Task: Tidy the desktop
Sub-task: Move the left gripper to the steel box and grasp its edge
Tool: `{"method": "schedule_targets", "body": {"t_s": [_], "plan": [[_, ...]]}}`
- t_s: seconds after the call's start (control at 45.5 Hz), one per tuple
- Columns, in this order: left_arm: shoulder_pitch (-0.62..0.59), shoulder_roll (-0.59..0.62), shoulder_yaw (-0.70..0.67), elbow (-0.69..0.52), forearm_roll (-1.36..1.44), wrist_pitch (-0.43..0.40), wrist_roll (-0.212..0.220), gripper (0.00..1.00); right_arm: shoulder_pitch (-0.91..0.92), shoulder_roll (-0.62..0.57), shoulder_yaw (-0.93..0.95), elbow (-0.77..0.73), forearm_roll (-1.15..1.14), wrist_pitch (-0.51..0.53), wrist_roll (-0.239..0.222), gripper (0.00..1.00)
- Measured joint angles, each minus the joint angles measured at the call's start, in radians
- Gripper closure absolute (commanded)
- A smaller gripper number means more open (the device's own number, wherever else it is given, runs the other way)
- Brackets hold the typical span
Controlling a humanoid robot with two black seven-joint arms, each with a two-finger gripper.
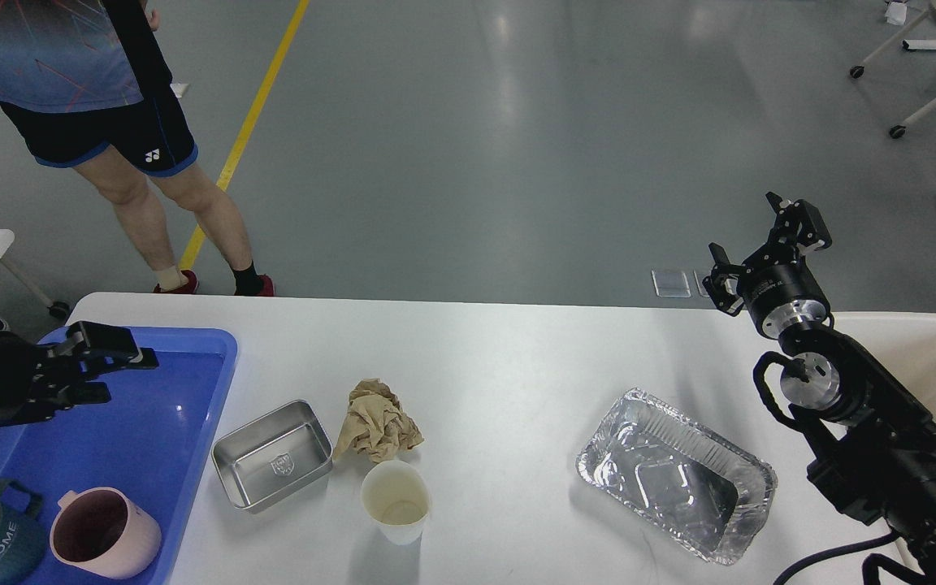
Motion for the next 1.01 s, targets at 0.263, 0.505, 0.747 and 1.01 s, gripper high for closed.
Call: {"method": "schedule_targets", "body": {"t_s": [0.263, 0.505, 0.747, 1.01], "plan": [[-0.001, -0.172, 0.181, 0.06, 0.015, 0.18, 0.058, 0.28, -0.001, -0.004, 0.0, -0.003, 0.0, 0.0, 0.0, 0.0], [0.0, -0.297, 0.286, 0.178, 0.015, 0.251, 0.06, 0.28, -0.001, -0.004, 0.0, -0.003, 0.0, 0.0, 0.0, 0.0], [0.001, -0.376, 0.328, 0.231, 0.015, 0.292, 0.059, 0.3, -0.003, -0.004, 0.0, -0.003, 0.0, 0.0, 0.0, 0.0], [0.013, -0.419, 0.333, 0.258, 0.016, 0.318, 0.058, 0.47, -0.013, -0.005, 0.0, -0.003, 0.0, 0.0, 0.0, 0.0]]}}
